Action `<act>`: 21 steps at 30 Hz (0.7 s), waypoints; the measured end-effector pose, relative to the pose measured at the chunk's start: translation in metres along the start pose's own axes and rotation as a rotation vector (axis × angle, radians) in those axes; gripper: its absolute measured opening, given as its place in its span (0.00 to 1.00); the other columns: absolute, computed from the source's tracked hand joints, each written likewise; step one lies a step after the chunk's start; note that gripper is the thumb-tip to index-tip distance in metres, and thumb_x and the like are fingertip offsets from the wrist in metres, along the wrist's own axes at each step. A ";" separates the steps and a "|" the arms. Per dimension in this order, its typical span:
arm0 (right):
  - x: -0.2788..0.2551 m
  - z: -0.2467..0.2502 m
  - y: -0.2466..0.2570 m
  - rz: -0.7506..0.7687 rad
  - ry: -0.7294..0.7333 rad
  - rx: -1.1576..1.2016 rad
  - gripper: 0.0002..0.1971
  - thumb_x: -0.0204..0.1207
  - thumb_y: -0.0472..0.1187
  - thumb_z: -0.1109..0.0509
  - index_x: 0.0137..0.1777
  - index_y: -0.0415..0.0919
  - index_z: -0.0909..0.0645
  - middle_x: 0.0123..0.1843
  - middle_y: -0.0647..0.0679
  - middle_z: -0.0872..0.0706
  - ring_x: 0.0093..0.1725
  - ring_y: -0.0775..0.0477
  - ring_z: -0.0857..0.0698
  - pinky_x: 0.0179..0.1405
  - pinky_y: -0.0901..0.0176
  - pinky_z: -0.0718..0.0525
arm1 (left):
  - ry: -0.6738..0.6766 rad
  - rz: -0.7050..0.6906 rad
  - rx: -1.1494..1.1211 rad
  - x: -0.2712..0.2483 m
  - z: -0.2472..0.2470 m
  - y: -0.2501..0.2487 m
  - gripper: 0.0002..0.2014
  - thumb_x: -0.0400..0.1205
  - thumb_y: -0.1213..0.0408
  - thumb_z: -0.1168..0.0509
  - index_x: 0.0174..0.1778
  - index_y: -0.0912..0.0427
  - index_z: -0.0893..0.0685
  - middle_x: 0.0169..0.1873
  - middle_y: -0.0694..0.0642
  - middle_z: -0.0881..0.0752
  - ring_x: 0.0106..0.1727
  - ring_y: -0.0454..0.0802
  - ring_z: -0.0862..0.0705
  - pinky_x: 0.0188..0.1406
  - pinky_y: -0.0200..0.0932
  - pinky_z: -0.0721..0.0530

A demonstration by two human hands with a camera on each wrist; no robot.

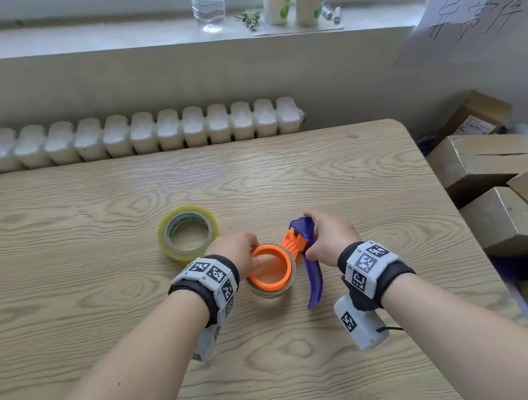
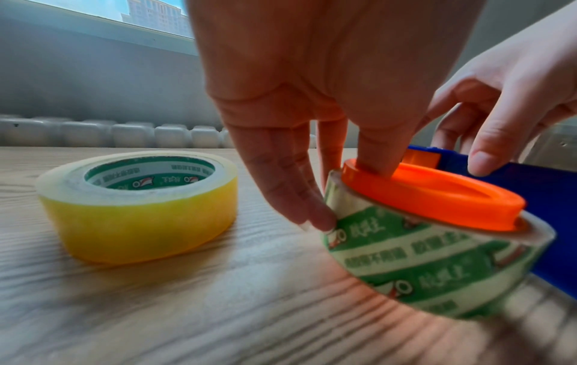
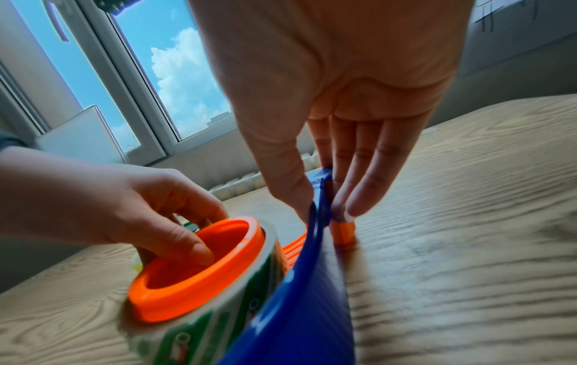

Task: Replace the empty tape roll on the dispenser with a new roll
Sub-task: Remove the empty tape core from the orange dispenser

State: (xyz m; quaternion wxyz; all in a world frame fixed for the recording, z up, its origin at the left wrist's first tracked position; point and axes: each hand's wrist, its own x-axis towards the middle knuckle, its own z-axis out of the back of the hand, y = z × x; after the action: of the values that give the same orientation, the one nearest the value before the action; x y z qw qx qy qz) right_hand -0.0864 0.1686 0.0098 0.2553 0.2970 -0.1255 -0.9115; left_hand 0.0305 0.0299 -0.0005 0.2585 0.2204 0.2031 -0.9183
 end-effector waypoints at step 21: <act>-0.047 -0.009 -0.035 -0.006 0.002 -0.015 0.39 0.57 0.37 0.21 0.71 0.51 0.28 0.54 0.47 0.12 0.55 0.44 0.15 0.54 0.50 0.15 | 0.026 -0.048 -0.027 -0.025 -0.039 -0.014 0.18 0.77 0.53 0.34 0.63 0.51 0.20 0.58 0.52 0.14 0.58 0.53 0.17 0.55 0.45 0.21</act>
State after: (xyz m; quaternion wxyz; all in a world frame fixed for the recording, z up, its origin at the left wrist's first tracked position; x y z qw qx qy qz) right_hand -0.0615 0.2223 0.0118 0.2551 0.2964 -0.1174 -0.9129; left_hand 0.0539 0.0695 -0.0167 0.2367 0.2237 0.2240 -0.9185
